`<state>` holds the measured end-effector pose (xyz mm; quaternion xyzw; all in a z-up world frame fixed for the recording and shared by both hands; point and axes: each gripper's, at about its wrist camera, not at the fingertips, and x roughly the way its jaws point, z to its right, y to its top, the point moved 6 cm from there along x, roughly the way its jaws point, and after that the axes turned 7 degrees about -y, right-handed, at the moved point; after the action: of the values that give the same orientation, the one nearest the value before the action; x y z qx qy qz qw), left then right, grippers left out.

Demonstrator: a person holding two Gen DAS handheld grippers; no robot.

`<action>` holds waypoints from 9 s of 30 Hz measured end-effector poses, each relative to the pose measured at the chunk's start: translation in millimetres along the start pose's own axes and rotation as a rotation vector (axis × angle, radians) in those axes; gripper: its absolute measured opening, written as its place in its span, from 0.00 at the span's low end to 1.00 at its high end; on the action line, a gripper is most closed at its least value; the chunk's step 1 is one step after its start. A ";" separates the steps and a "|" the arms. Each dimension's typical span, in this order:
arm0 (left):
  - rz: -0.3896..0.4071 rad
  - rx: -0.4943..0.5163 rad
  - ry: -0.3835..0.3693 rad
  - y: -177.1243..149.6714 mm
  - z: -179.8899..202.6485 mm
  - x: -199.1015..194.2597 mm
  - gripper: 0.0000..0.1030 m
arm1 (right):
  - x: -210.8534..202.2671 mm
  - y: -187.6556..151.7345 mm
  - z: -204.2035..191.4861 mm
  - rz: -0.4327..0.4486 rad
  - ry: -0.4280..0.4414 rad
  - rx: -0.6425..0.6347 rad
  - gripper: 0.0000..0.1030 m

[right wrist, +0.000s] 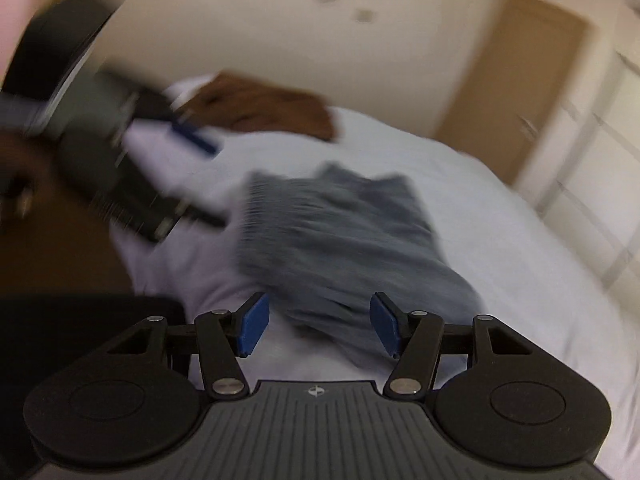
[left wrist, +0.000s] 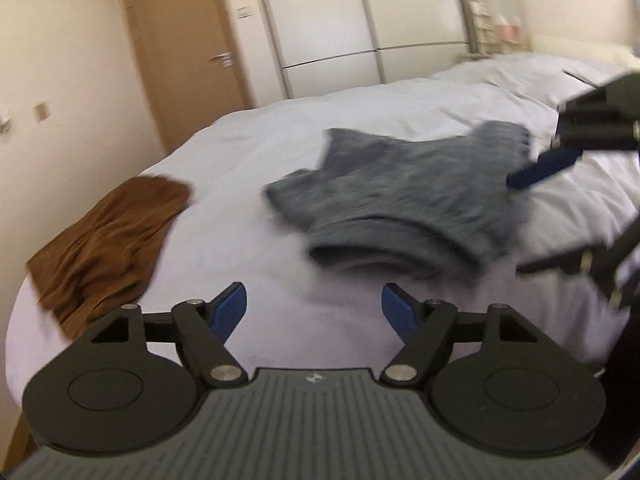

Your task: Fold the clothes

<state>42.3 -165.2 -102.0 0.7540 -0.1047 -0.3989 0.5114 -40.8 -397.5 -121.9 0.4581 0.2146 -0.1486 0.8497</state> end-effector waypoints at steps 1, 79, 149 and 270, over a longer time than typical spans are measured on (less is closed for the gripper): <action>0.002 -0.020 0.013 -1.6 -7.0 -2.4 0.75 | 9.0 5.2 -14.7 0.005 0.013 -0.070 0.57; 0.151 0.049 -0.376 68.9 77.6 29.9 0.08 | -76.3 3.3 168.6 0.187 -0.413 0.291 0.13; -0.183 -0.192 -0.538 109.3 70.7 206.2 0.00 | -108.6 -258.6 236.5 -0.260 -0.561 1.037 0.61; 0.066 0.864 -0.758 49.5 325.1 63.8 0.05 | -174.0 -230.5 228.4 -0.133 -0.559 0.959 0.02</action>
<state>-133.6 -447.3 -142.9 0.6950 -0.4576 -0.5462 0.0960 -242.4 -703.7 -88.0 0.7220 -0.0823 -0.3985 0.5596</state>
